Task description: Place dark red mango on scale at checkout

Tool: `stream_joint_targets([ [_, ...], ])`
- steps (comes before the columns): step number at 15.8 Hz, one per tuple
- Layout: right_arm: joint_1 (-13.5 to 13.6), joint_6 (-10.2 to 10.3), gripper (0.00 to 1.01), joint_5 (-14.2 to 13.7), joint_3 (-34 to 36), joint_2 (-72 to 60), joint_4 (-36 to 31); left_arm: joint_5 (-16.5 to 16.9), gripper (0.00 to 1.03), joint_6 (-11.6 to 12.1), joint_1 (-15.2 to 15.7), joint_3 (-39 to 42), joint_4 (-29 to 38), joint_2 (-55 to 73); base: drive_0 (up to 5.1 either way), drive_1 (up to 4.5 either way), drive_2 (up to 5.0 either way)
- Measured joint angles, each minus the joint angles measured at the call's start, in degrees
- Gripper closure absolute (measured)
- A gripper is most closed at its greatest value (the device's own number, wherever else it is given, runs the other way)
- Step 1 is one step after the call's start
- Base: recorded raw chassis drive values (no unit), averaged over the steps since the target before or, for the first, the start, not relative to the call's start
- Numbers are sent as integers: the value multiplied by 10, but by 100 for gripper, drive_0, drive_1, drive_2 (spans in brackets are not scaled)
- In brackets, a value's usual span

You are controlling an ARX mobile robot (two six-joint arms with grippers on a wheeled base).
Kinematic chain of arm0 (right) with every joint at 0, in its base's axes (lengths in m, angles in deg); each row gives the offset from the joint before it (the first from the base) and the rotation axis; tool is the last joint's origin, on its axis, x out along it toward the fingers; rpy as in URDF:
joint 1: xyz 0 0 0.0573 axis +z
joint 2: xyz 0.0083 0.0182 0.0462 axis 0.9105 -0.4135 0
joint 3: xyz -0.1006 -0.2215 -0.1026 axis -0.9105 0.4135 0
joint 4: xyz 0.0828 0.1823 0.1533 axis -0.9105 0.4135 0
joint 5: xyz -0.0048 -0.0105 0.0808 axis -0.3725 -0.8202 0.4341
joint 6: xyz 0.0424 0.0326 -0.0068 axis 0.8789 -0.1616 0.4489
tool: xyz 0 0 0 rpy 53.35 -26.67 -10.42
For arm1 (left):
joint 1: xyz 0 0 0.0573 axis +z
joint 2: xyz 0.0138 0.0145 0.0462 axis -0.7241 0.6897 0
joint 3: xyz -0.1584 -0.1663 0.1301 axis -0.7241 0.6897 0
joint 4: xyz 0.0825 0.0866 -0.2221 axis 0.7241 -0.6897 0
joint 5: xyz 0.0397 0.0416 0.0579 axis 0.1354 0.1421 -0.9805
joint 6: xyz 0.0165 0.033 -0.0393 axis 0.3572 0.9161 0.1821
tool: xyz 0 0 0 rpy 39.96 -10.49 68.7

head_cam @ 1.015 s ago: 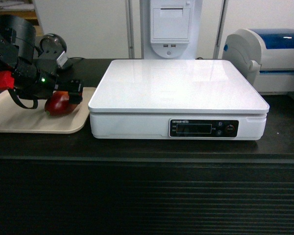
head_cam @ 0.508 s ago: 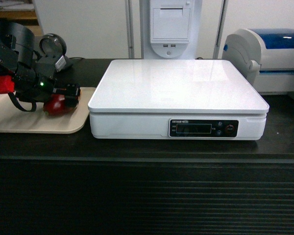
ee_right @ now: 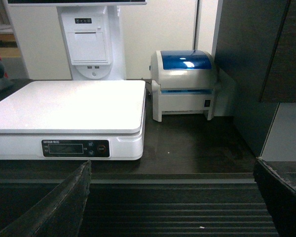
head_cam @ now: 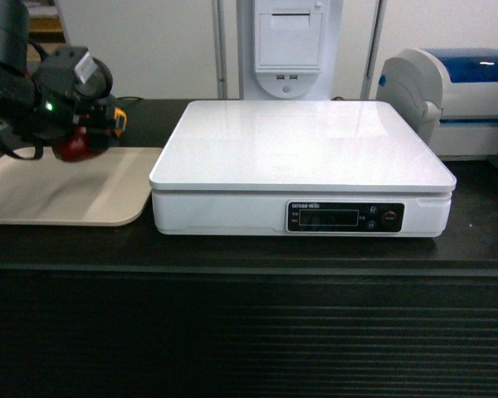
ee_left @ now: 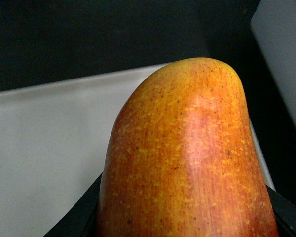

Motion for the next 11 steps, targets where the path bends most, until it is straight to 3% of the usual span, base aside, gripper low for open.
stream_joint_targets([
  [1, 0, 0, 3, 0, 0, 0, 0, 9, 43, -16, -6, 8, 2, -31, 0, 0, 0],
  [2, 0, 0, 3, 0, 0, 0, 0, 45, 43, -63, -24, 16, 21, -76, 0, 0, 0],
  [4, 0, 0, 3, 0, 0, 0, 0, 70, 43, -134, -74, 17, 31, -125, 0, 0, 0],
  [6, 0, 0, 3, 0, 0, 0, 0, 92, 43, -207, -146, 2, 27, -141, 0, 0, 0],
  [9, 0, 0, 3, 0, 0, 0, 0, 72, 43, -275, -221, -6, 3, -117, 0, 0, 0],
  [11, 0, 0, 3, 0, 0, 0, 0, 55, 43, -299, -243, -12, 0, -105, 0, 0, 0],
])
